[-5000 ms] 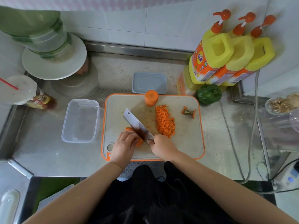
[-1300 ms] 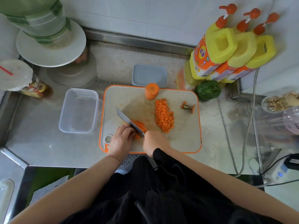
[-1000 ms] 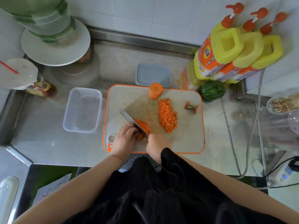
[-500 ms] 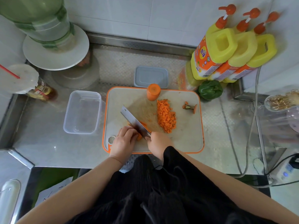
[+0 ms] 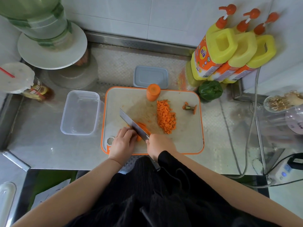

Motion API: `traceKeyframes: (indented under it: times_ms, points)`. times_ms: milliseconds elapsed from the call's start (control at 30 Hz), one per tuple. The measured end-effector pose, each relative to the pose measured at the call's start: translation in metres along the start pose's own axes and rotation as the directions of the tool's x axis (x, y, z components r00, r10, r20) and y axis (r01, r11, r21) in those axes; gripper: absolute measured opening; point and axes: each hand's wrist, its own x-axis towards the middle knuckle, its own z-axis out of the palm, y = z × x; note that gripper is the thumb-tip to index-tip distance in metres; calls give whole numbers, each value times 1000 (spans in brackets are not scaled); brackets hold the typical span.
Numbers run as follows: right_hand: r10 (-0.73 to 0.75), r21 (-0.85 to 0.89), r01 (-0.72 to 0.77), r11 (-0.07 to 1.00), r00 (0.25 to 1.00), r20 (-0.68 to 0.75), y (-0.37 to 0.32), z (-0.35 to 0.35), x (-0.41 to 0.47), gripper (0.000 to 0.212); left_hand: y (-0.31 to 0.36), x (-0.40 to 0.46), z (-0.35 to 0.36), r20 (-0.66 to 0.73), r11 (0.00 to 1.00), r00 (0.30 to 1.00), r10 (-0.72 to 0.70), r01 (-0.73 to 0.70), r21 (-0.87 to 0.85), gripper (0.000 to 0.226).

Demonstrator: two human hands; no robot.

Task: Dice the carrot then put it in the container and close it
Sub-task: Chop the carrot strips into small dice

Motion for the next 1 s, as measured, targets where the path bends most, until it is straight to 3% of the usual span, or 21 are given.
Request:
traceKeyframes:
  times_ms: [333,1000]
  points:
    - [-1,-66,1,998,1000,-13,-8,2,4,14,0,0,0,-15,1000,1000,8,-8,-7,33]
    - [-10,50,11,999,1000,-29,6,21,19,20,4,-5,-2,27,1000,1000,9,-9,-1,26]
